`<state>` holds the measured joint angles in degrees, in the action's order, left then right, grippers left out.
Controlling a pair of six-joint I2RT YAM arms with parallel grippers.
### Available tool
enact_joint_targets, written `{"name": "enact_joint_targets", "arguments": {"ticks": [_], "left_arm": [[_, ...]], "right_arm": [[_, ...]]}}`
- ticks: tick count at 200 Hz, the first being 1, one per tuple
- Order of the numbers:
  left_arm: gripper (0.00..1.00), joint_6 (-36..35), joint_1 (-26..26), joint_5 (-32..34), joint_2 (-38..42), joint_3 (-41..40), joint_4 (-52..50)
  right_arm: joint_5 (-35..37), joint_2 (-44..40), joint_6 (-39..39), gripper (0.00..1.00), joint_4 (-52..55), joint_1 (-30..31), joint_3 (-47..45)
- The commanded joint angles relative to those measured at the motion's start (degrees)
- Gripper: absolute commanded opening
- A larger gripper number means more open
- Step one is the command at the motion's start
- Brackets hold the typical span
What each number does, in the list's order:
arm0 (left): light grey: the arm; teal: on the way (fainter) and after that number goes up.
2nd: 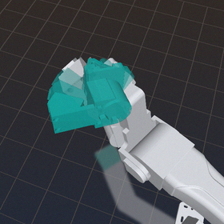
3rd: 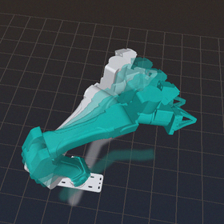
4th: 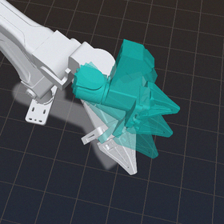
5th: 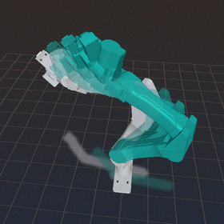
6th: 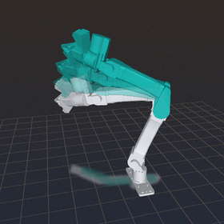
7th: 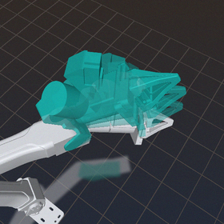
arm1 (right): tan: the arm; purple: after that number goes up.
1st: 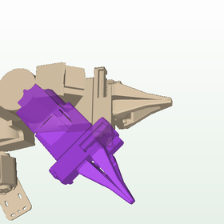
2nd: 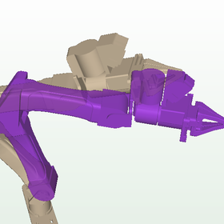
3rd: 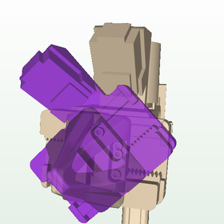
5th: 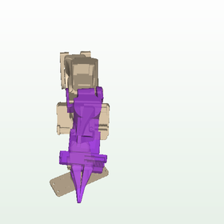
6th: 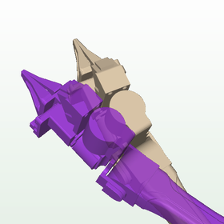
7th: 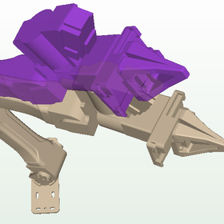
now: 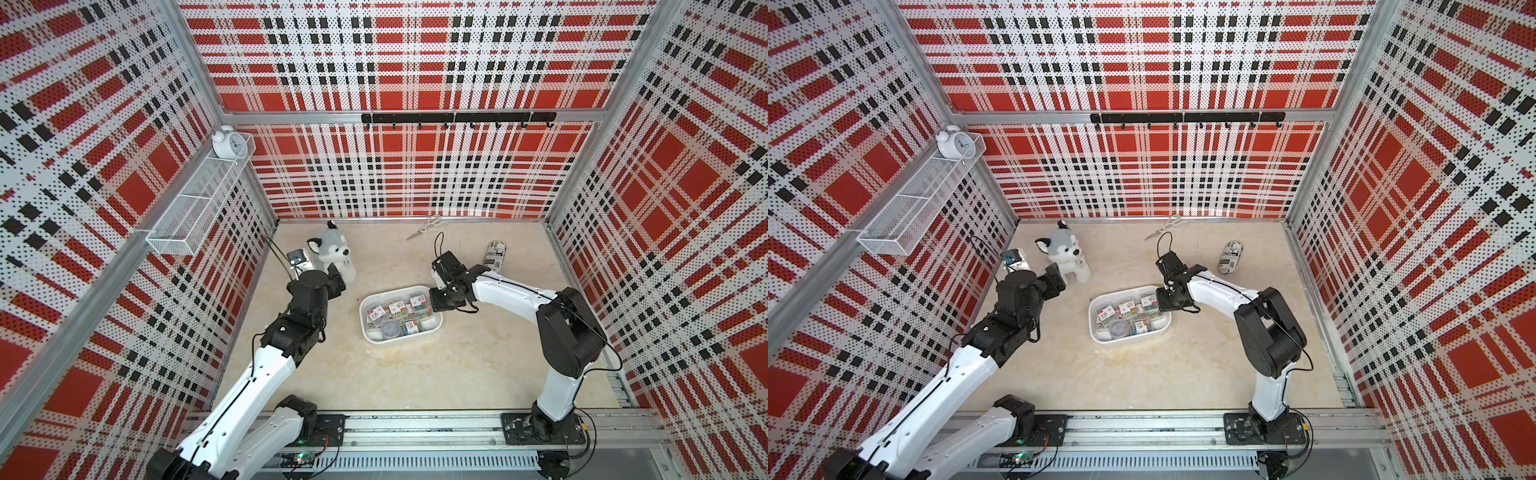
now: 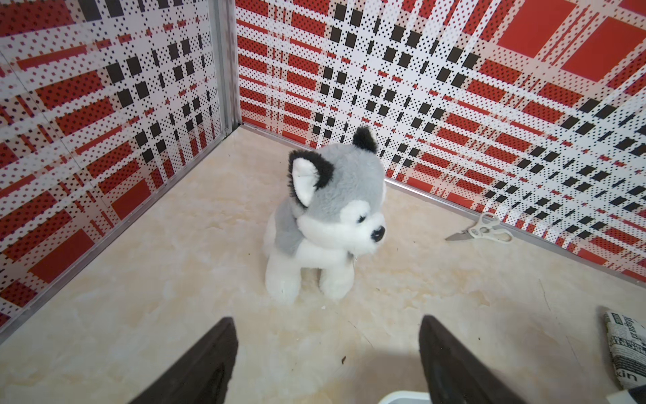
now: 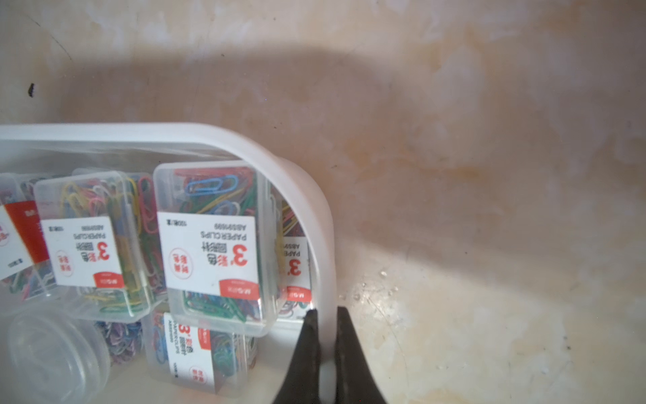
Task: Take the paper clips out of the storage box
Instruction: Move the storage box to the center of the board.
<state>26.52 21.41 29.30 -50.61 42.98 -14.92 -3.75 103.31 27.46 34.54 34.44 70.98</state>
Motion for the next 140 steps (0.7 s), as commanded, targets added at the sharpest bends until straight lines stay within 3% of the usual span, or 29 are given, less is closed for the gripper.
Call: {"name": "enact_joint_targets", "arguments": {"ticks": [1, 47, 140], "left_arm": [[0.83, 2.3, 1.2, -0.6, 2.6, -0.9, -1.4], [0.83, 3.5, 2.5, 0.2, 4.0, -1.2, -4.5], [0.83, 3.0, 2.8, 0.0, 0.8, -0.7, -3.6]], "right_arm": [[3.7, -2.6, 3.0, 0.0, -1.9, -1.2, -3.5], [6.4, -7.1, 5.6, 0.0, -4.9, -4.2, -9.1], [8.1, -4.8, -1.3, 0.0, -1.2, -8.8, -4.8]]}}
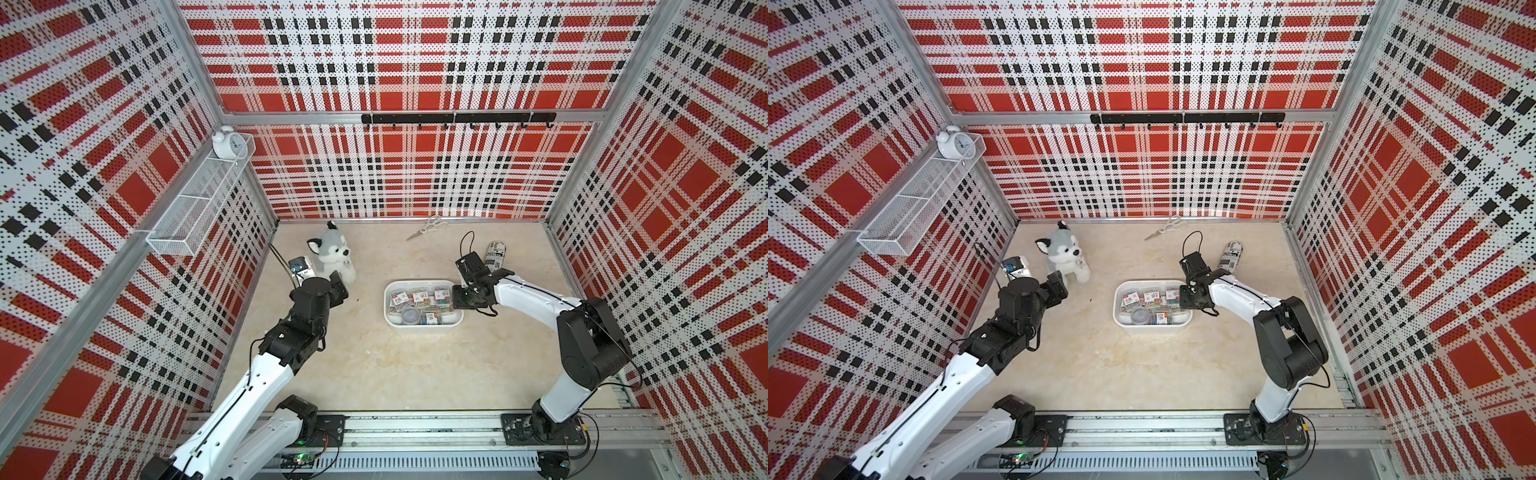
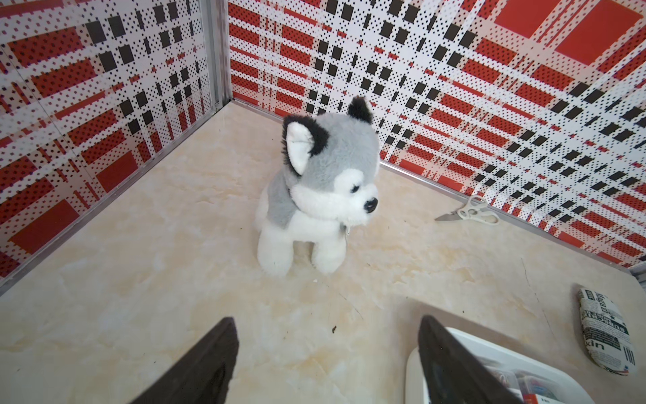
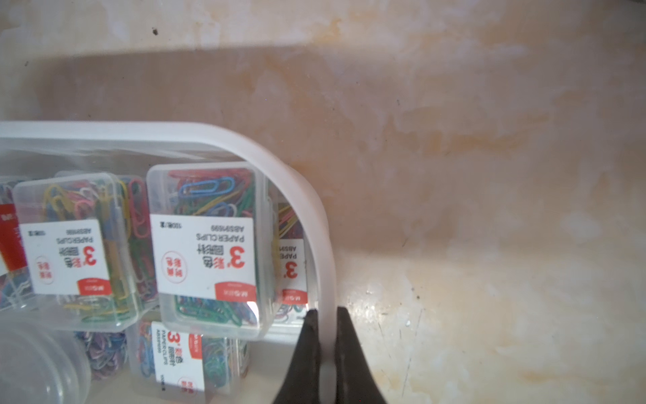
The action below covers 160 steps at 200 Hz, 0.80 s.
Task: Take the paper clips out of the storage box
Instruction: Move the storage box to the center of the board, then pick up the boxed paper clips from the storage box.
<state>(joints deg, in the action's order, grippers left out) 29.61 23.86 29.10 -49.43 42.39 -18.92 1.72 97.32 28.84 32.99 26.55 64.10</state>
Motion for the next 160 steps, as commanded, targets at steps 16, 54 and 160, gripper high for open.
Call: {"name": "enact_joint_targets", "arguments": {"ticks": [16, 54, 160], "left_arm": [[0.83, -0.2, 0.4, 0.0, -1.2, 0.0, 0.9], [0.83, -0.2, 1.0, -0.3, -2.7, 0.5, 1.6], [0.84, -4.2, 1.0, 2.7, -11.5, 3.2, 5.7]], "right_arm": [[2.3, 1.7, -3.5, 0.07, 0.8, -1.0, 2.9], [2.6, -0.8, -3.7, 0.51, 2.9, -0.9, 5.6], [11.8, 8.0, 1.2, 0.6, 30.1, 9.5, 31.5]]}}
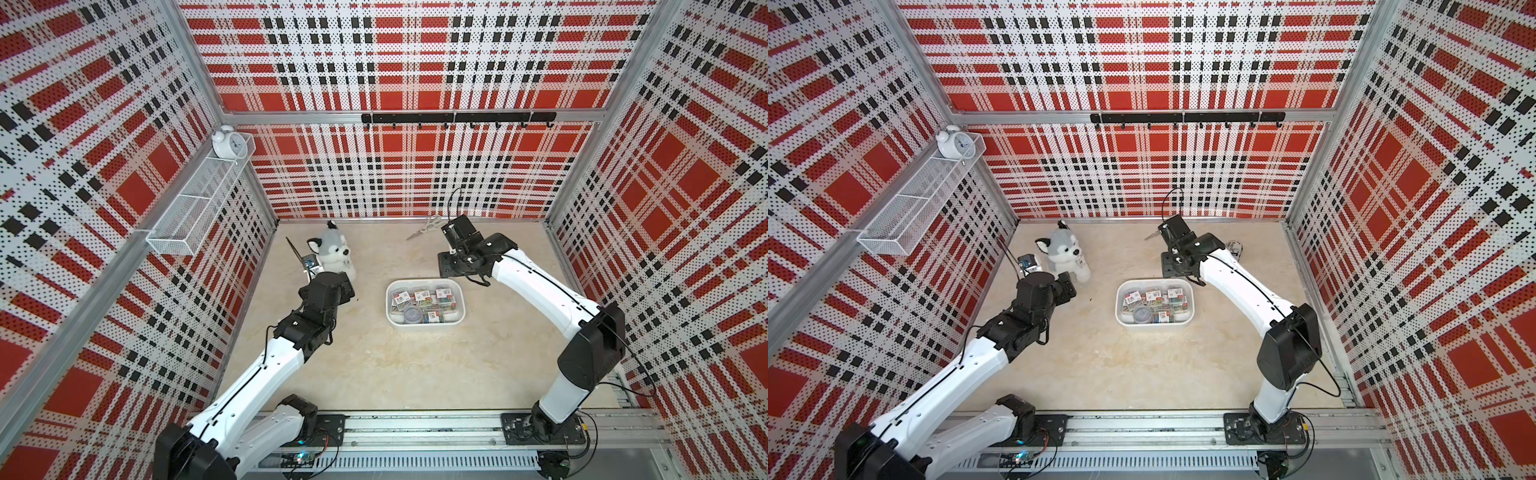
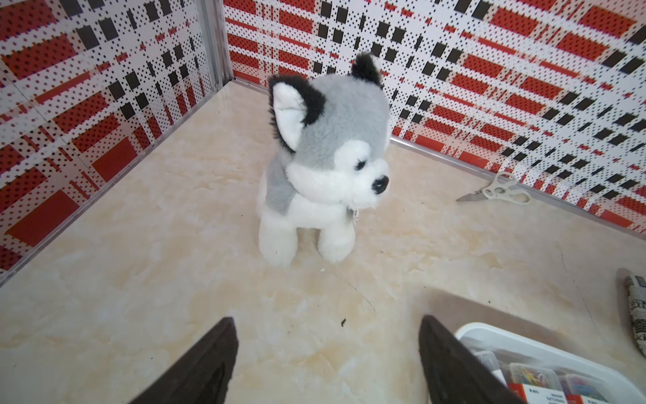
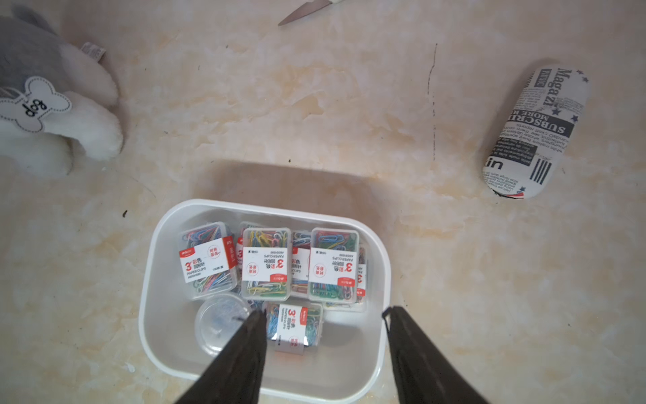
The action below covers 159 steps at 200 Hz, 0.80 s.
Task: Take the paper clips out of the storage box
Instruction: Pick up the boxed paper clips from the storage box.
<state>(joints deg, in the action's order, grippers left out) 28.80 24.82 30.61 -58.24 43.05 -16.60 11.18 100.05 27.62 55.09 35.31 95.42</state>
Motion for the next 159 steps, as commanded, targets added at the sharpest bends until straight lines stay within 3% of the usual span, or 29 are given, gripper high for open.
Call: {"name": "enact_joint_targets", "arguments": {"ticks": [1, 66, 159], "left_arm": [[0.84, -3.5, 0.1, 1.2, -2.8, 2.6, 3.4], [0.86, -4.5, -1.5, -5.8, -8.3, 0.9, 9.7], [0.86, -4.2, -1.7, -7.8, -9.1, 0.4, 10.7]], "right_arm": [[2.4, 5.4, 2.5, 0.6, 8.1, 0.8, 0.3], [1.5, 12.0, 2.9, 0.64, 9.6, 1.2, 2.8], [-0.9, 16.6, 3.4, 0.69, 8.2, 1.3, 4.0]]}}
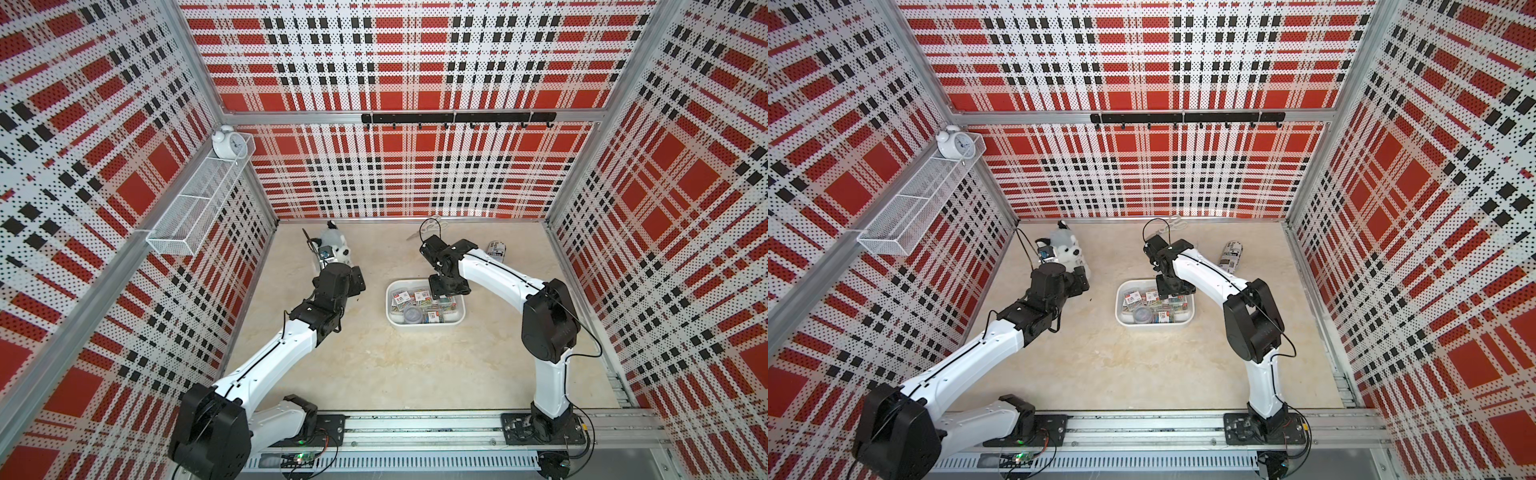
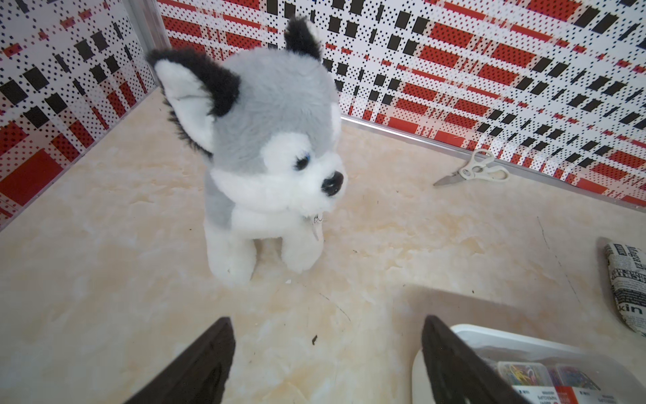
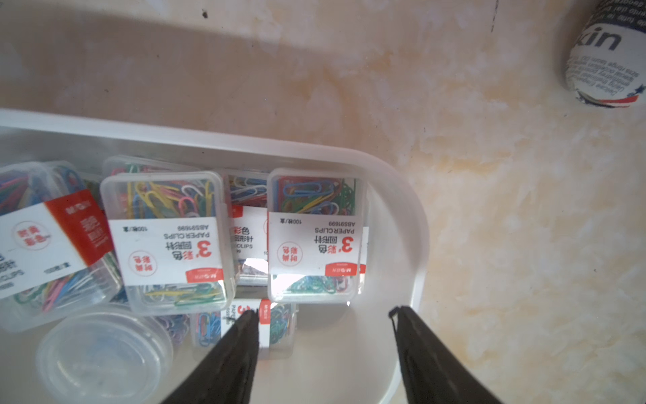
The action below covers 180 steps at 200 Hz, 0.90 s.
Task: Take the paper clips out of the storage box
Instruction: Pick up the boxed paper clips from the storage box.
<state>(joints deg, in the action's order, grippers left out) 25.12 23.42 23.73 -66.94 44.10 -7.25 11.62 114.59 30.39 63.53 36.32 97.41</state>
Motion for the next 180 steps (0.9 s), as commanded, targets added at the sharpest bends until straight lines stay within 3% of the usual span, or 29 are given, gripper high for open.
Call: {"name": "enact_joint_targets", "arguments": {"ticks": [1, 180], "left_arm": [[0.86, -0.5, -0.4, -0.9, -0.4, -0.6, 1.4], [0.86, -0.9, -0.4, -2.1, -0.6, -0.6, 1.8]], "right_arm": [[-1.4, 2.2, 0.6, 0.68, -0.2, 0.3, 2.0], [-0.5, 7.8, 3.0, 0.64, -1.9, -1.8, 3.1]]}}
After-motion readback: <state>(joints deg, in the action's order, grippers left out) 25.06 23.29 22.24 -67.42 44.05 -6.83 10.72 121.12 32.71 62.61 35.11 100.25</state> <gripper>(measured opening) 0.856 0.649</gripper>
